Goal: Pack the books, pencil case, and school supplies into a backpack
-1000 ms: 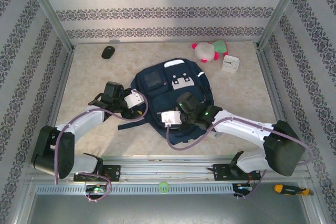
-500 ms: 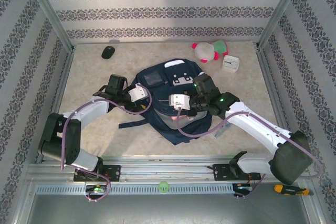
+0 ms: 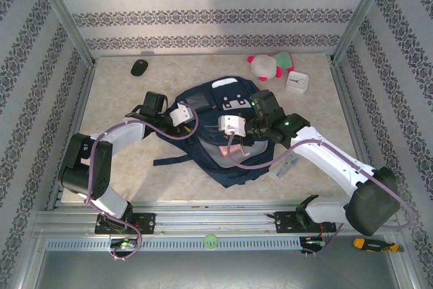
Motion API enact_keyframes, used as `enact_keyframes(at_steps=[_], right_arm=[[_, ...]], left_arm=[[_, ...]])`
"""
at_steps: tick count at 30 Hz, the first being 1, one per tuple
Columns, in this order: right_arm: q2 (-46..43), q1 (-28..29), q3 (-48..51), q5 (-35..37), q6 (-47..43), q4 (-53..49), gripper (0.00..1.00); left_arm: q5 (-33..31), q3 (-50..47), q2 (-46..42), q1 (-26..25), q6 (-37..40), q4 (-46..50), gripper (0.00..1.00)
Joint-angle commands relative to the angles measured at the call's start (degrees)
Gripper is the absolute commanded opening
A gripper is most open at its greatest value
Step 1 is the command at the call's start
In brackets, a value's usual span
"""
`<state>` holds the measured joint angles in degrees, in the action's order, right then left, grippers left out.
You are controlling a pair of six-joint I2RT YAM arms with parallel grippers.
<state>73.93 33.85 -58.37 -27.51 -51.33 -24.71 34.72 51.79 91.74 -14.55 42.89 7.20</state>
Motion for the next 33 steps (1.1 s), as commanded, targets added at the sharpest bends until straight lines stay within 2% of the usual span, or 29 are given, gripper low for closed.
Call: enact_keyframes(at_steps=[1,10,12,15,17,19,21,23,25,28,33], right_arm=[[0.7,-0.1,-2.6,0.3,3.3,3.4,0.0],[2.0,-0.2,-3.0,3.7,8.2,5.5,0.0],[2.1,-0.3,-3.0,3.7,8.6,5.5,0.0],[1.9,-0.3,-3.1,3.2,9.0,5.8,0.0],[1.7,-0.4,-3.0,2.8,9.6,6.2,0.0],[1.4,-0.6,-3.1,2.3,10.2,6.5,0.0],[1.1,-0.8,-3.2,2.6,10.9,7.0,0.0],[1.0,-0.8,-3.1,3.8,12.8,7.9,0.0],[0.9,-0.8,-2.5,4.8,14.3,9.2,0.0],[1.4,-0.6,-1.2,6.6,16.5,11.4,0.0],[3.7,0.0,0.0,8.9,17.0,13.3,0.0]], left_arm=[[5.8,0.5,-0.8,-1.4,-1.3,-1.4,0.42],[5.3,-4.4,-4.5,-3.3,-3.8,-3.1,0.35],[5.1,-4.8,-5.1,-3.5,-4.0,-2.9,0.35],[2.5,-5.4,-5.2,-3.5,-4.7,-3.5,0.43],[0.9,-5.6,-4.8,-3.5,-5.3,-4.1,0.42],[-1.1,-5.4,-4.2,-3.7,-5.9,-4.6,0.37],[-1.6,-4.9,-4.0,-3.7,-6.3,-4.6,0.26],[-0.4,-4.3,-4.4,-4.0,-7.2,-3.7,0.12],[1.8,-3.9,-5.3,-4.3,-8.0,-2.1,0.05],[4.9,-3.7,-7.1,-5.4,-9.9,0.9,0.0],[8.2,-5.2,-10.5,-7.1,-15.4,3.3,0.0]])
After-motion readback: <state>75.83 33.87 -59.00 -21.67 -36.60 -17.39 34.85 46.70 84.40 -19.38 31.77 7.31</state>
